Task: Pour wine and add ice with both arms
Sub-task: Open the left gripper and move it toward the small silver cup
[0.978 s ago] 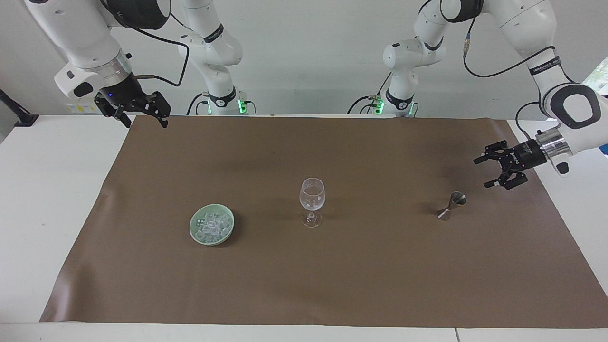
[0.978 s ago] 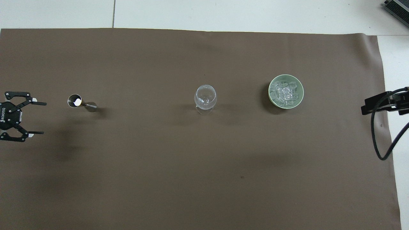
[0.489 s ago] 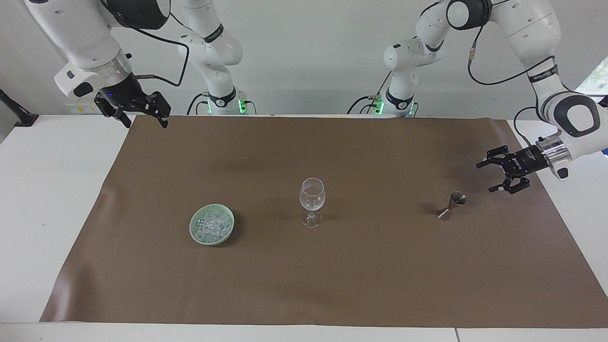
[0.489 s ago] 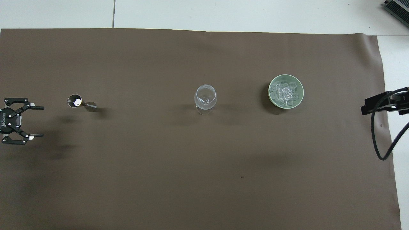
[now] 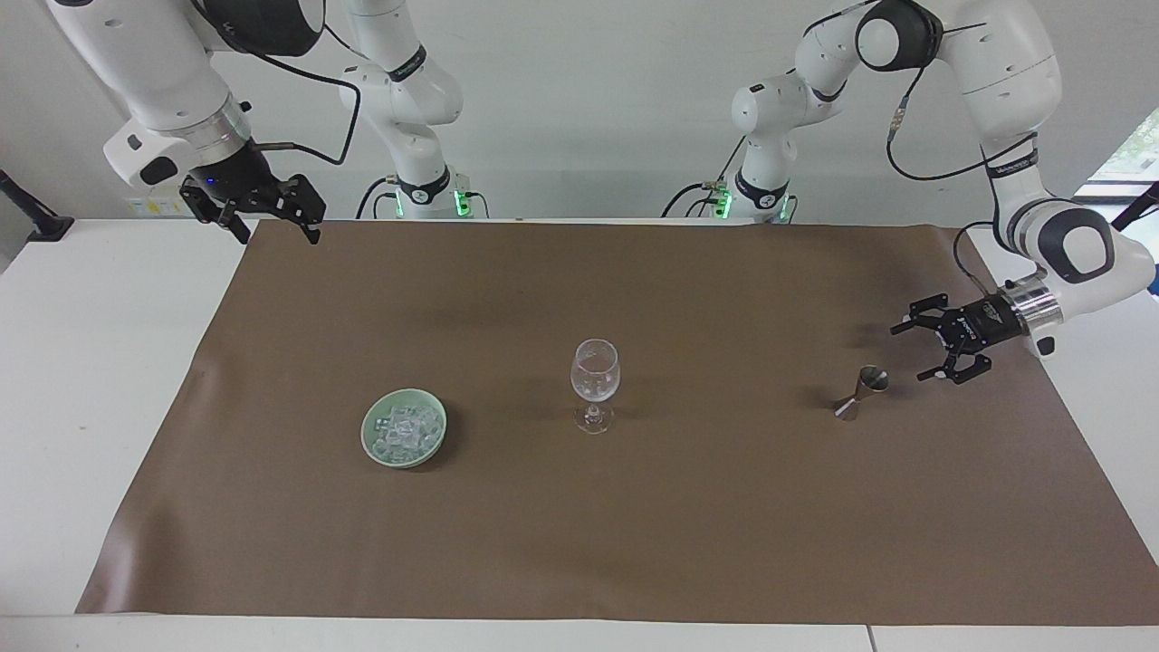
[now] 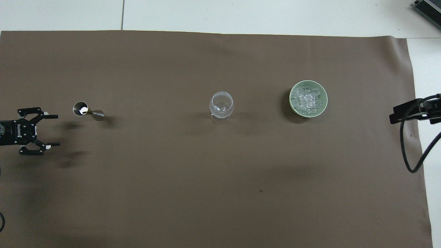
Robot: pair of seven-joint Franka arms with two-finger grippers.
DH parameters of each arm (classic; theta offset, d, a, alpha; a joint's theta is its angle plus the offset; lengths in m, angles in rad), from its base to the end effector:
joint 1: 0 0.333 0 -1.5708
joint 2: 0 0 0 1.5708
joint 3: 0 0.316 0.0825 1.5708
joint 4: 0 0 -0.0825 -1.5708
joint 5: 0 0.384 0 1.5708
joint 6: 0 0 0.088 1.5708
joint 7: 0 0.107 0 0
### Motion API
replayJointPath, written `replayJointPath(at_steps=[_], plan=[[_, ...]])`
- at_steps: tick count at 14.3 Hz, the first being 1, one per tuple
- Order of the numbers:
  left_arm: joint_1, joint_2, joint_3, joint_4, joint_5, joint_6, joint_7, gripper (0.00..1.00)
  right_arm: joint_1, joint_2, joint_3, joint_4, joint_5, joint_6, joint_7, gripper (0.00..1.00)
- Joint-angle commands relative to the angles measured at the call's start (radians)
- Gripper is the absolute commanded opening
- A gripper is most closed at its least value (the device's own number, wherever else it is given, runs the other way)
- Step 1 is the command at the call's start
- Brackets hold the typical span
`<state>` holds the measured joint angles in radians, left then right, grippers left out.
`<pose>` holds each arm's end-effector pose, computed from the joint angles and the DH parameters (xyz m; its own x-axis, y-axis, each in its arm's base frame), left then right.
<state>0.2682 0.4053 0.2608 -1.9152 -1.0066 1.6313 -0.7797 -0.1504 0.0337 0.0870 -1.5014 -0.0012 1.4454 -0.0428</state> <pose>0.5376 0.2068 0.2841 -0.1208 0.5070 -0.8534 0.9863 0.1590 -0.0452 0.5508 -0.0360 0.6278 0.9958 -0.0203 -0.0893 -0.0209 -0.9998 -0.0056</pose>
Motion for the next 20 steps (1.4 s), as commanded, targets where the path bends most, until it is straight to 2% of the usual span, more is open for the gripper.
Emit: replayJointPath(at_steps=[1,5,8,20], plan=[[-0.001,0.016,-0.002,-0.037,-0.107,0.016,0.022,1.00,-0.003,-0.012,-0.003,-0.011,0.024,0.003,-0.020,1.00],[-0.018,0.013,-0.012,-0.077,-0.179,0.034,0.028,1.00,-0.003,-0.012,-0.003,-0.011,0.024,0.003,-0.020,1.00],[-0.056,0.007,-0.017,-0.145,-0.294,0.076,0.074,1.00,-0.003,-0.012,-0.003,-0.011,0.024,0.003,-0.020,1.00],[-0.063,0.009,-0.078,-0.173,-0.437,0.171,0.079,1.00,-0.003,-0.012,-0.003,-0.011,0.024,0.003,-0.020,1.00]])
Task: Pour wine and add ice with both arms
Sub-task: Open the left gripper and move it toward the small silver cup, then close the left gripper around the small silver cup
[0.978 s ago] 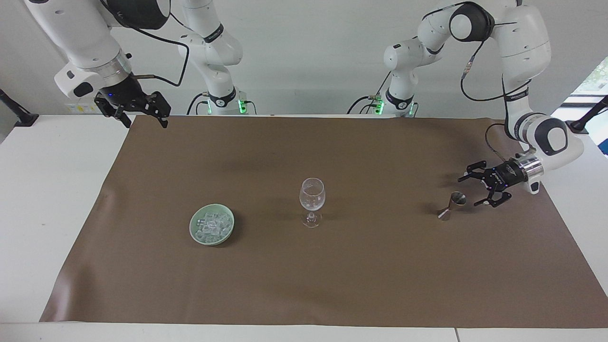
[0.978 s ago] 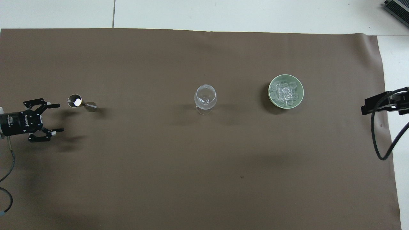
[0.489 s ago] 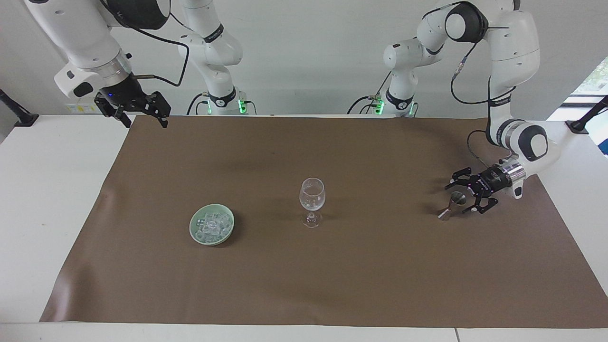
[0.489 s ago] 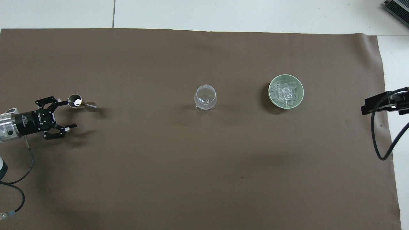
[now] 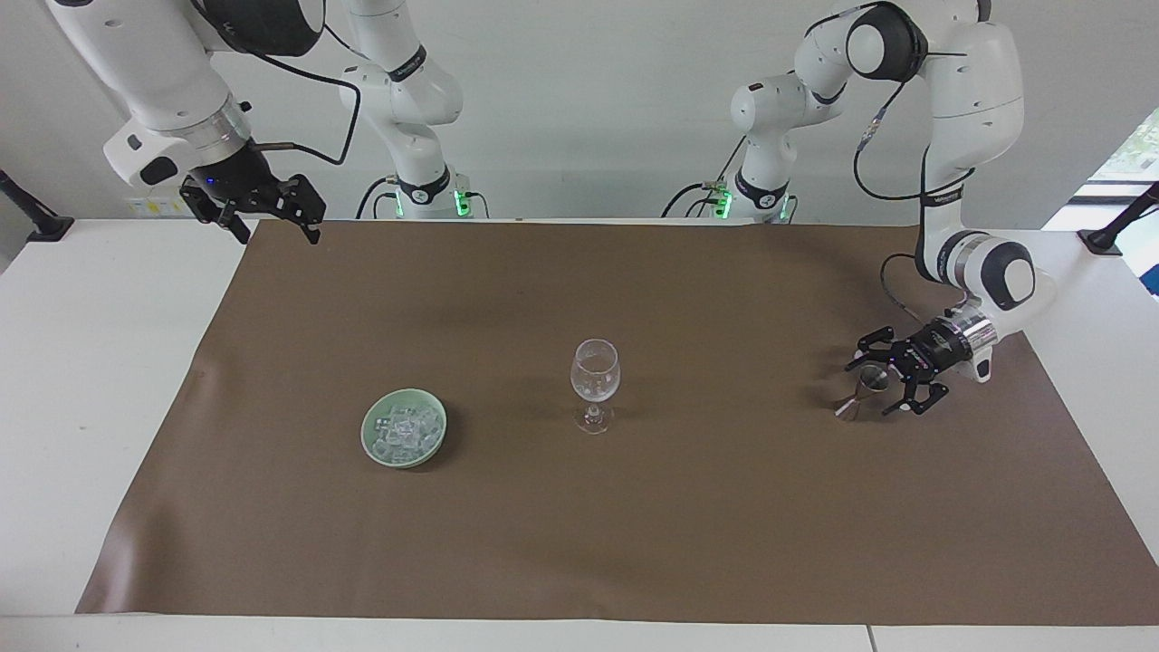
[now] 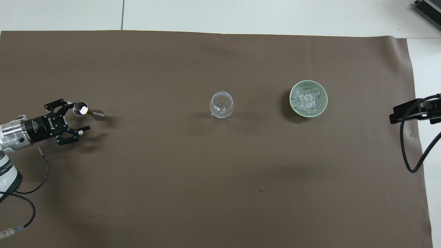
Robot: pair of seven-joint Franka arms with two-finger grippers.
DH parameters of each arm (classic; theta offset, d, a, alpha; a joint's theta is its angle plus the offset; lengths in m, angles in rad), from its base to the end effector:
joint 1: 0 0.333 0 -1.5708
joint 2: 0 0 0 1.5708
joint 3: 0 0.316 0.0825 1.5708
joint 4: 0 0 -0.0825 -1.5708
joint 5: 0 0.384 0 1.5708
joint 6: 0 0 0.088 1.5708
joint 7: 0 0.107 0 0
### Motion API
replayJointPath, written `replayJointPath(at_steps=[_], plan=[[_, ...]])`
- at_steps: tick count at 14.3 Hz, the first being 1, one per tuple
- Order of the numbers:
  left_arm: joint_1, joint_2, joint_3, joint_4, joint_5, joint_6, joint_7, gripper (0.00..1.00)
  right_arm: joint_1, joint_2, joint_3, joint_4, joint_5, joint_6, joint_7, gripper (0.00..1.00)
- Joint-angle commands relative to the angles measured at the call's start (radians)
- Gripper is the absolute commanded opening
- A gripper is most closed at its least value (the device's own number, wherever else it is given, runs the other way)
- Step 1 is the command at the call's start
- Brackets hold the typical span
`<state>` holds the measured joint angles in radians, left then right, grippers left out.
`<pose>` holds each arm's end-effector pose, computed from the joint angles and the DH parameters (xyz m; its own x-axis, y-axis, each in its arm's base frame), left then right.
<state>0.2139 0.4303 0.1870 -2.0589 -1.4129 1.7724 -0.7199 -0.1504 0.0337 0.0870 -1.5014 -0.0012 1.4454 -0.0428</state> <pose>0.5492 0.1371 0.2342 -0.1641 0.2859 -0.9441 0.9204 0.3888 -0.0422 0.5508 -0.0360 0.6278 0.9958 -0.0203 -0.0893 -0.0209 -0.9998 -0.0056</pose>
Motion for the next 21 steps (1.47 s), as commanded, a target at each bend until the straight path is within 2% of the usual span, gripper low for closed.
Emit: replayJointPath(at_steps=[1,10,14,17,21], plan=[[-0.008,-0.016,-0.011,-0.033,-0.034,0.035,0.020,1.00,-0.003,-0.012,-0.003,-0.011,0.024,0.003,-0.020,1.00],[-0.011,-0.019,-0.026,-0.052,-0.077,0.055,0.017,1.00,-0.003,-0.012,-0.003,-0.011,0.024,0.003,-0.020,1.00],[-0.011,-0.019,-0.032,-0.052,-0.078,0.055,0.017,0.86,-0.003,-0.012,-0.003,-0.011,0.024,0.003,-0.020,1.00],[-0.011,-0.021,-0.032,-0.052,-0.081,0.056,0.016,0.68,-0.003,-0.012,-0.003,-0.011,0.024,0.003,-0.020,1.00],[-0.010,-0.019,-0.032,-0.050,-0.081,0.061,0.011,0.64,-0.003,-0.012,-0.003,-0.011,0.024,0.003,-0.020,1.00]])
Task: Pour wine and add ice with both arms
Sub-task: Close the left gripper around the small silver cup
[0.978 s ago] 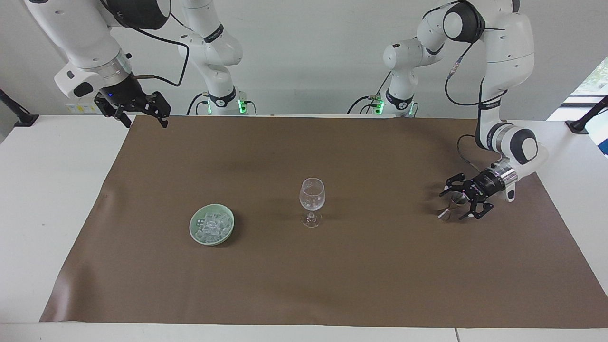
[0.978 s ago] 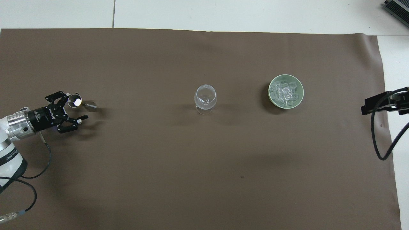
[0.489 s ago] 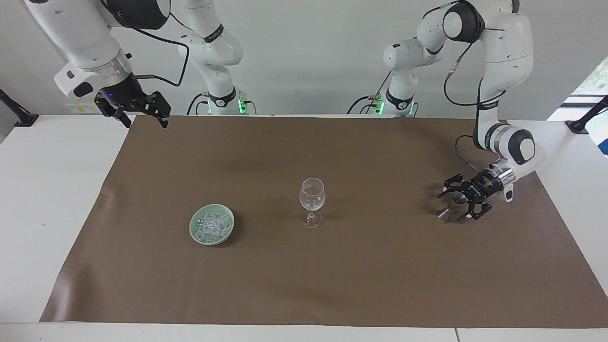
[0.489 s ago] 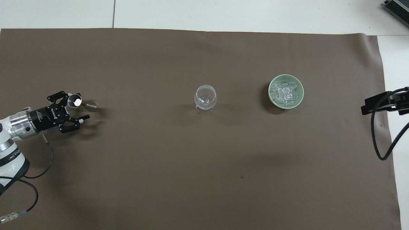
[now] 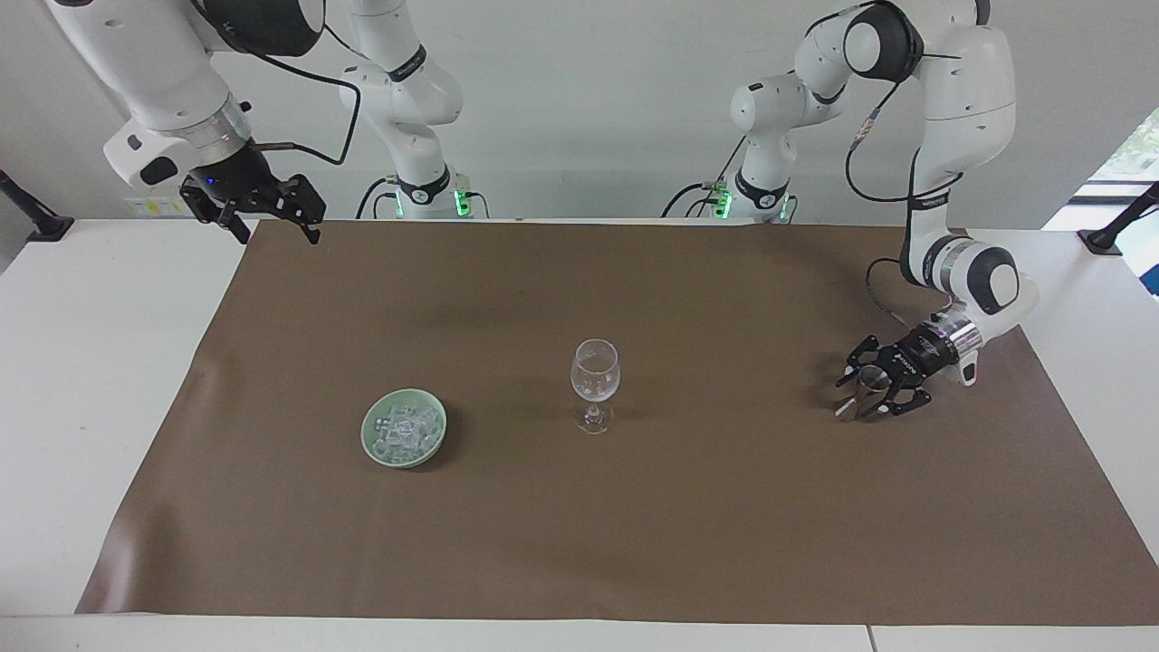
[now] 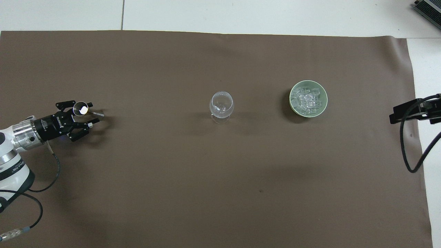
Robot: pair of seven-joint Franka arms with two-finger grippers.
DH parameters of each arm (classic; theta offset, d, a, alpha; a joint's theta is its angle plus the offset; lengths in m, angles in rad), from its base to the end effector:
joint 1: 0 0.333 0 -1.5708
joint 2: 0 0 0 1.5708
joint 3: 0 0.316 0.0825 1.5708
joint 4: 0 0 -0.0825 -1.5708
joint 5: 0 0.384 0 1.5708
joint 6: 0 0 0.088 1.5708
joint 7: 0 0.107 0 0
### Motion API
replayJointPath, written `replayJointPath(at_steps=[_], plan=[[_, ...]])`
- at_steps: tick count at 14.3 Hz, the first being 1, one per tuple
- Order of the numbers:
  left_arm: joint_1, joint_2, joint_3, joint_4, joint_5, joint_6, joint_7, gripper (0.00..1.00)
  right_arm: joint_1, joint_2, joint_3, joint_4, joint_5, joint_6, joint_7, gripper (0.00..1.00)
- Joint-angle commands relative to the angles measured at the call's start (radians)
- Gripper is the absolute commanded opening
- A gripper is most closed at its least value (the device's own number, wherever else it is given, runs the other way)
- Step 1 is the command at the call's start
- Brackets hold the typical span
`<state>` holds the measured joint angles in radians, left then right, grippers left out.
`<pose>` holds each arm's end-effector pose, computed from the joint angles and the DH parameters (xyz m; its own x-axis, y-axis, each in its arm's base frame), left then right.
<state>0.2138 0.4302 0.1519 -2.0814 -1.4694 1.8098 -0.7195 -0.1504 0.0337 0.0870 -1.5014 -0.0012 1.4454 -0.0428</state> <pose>0.5506 0.1211 0.2270 -0.1805 0.2580 -0.9492 0.9053 0.4209 -0.0578 0.5508 -0.0360 0.6278 0.9958 -0.0203 -0.0893 -0.0209 -0.9998 -0.0056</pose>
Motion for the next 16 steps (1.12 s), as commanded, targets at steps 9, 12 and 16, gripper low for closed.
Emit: replayJointPath(at_steps=[9,12,16], plan=[[-0.004,-0.021,0.006,-0.022,-0.023,0.016,0.006,0.51,-0.003,-0.012,-0.003,-0.011,0.024,0.003,-0.020,1.00],[-0.002,-0.019,0.006,-0.019,-0.022,0.014,0.005,0.46,-0.003,-0.012,-0.003,-0.011,0.024,0.003,-0.020,1.00],[-0.002,-0.019,0.006,-0.019,-0.022,0.016,0.005,0.28,-0.003,-0.012,-0.003,-0.010,0.024,0.003,-0.020,1.00]])
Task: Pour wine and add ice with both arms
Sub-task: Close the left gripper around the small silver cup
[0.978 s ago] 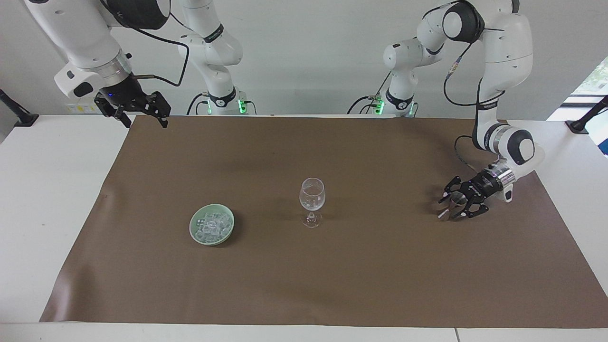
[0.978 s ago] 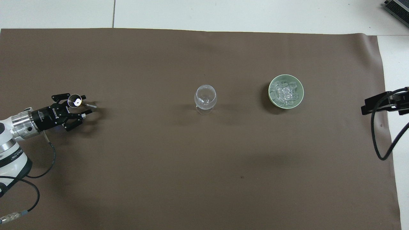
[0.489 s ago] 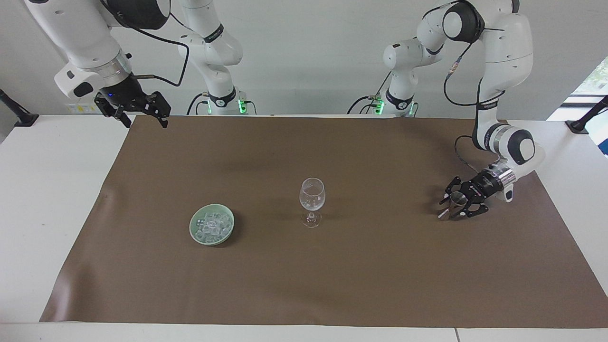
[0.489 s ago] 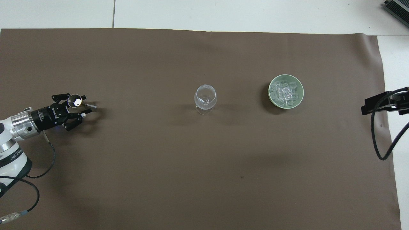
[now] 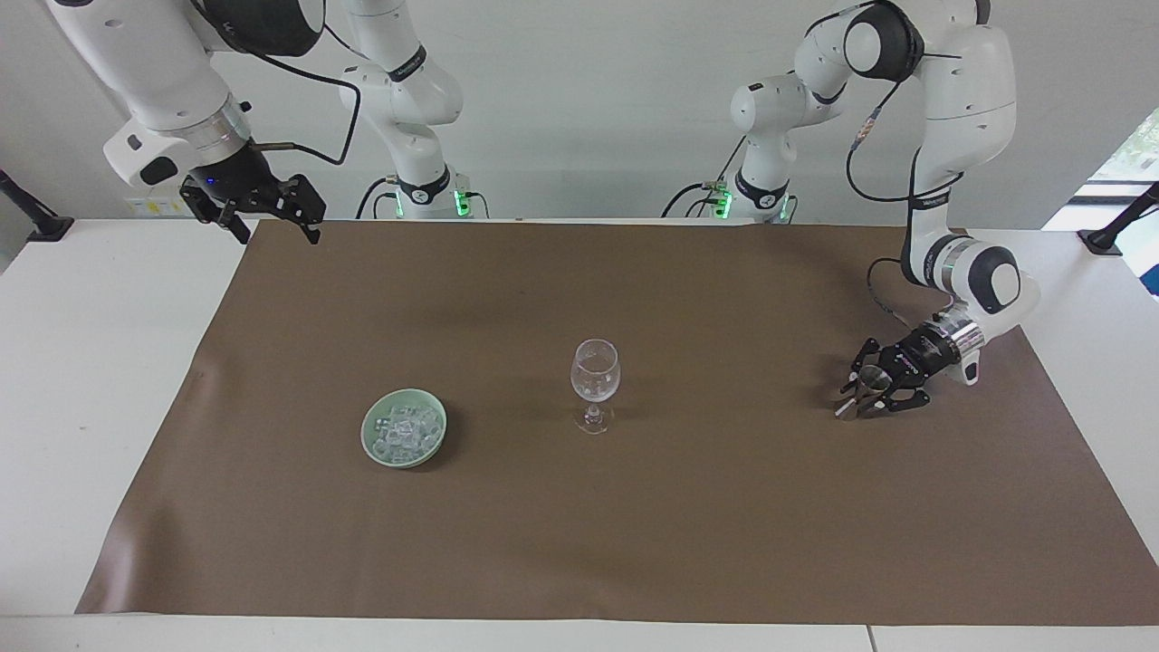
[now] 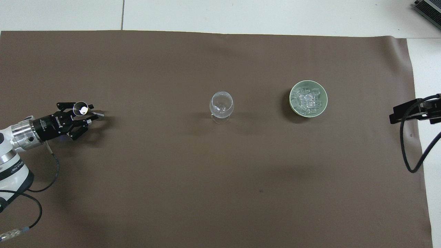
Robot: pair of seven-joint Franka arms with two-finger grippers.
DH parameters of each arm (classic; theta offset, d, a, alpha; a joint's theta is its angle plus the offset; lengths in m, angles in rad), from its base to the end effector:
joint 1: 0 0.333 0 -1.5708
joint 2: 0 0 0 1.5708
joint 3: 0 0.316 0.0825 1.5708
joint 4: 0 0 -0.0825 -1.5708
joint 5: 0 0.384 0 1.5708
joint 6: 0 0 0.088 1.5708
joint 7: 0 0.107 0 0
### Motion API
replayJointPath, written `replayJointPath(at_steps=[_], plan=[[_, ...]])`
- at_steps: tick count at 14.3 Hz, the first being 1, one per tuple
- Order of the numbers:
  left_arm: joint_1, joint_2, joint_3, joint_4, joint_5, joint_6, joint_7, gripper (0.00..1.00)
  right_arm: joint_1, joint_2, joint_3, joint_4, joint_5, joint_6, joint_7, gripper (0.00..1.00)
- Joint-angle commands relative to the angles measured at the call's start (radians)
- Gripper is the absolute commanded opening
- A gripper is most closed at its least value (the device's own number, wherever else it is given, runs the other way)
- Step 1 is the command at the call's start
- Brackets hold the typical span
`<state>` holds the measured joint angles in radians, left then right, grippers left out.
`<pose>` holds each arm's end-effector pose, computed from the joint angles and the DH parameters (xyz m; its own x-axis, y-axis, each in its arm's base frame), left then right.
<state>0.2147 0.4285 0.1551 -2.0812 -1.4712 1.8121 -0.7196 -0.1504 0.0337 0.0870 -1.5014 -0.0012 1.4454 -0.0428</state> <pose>0.5505 0.1237 0.2280 -0.1807 0.2592 -0.9488 0.9026 0.4270 -0.0552 0.5508 -0.0360 0.6278 0.9958 -0.0203 -0.0893 -0.0209 -0.9998 -0.0056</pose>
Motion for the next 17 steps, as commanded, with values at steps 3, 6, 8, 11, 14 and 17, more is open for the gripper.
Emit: replayJointPath(at_steps=[3,6,8,11,14,17], plan=[[-0.003,-0.017,0.003,-0.019,-0.020,0.016,0.003,0.17,-0.003,-0.012,-0.003,-0.011,0.024,0.003,-0.020,1.00],[-0.003,-0.017,0.004,-0.019,-0.020,0.012,0.005,0.00,-0.003,-0.012,-0.003,-0.010,0.024,0.003,-0.020,1.00],[-0.001,-0.019,0.003,-0.019,-0.020,0.004,0.005,0.00,-0.003,-0.012,-0.003,-0.011,0.024,0.003,-0.020,1.00],[-0.001,-0.016,0.000,-0.010,-0.018,-0.008,0.006,0.00,-0.003,-0.012,-0.003,-0.011,0.024,0.003,-0.020,1.00],[0.000,-0.016,-0.026,0.004,-0.020,-0.016,0.005,0.00,-0.003,-0.012,-0.003,-0.010,0.024,0.003,-0.020,1.00],[0.005,-0.016,-0.081,0.044,-0.021,-0.004,-0.053,0.00,-0.003,-0.012,-0.003,-0.010,0.024,0.003,-0.020,1.00]])
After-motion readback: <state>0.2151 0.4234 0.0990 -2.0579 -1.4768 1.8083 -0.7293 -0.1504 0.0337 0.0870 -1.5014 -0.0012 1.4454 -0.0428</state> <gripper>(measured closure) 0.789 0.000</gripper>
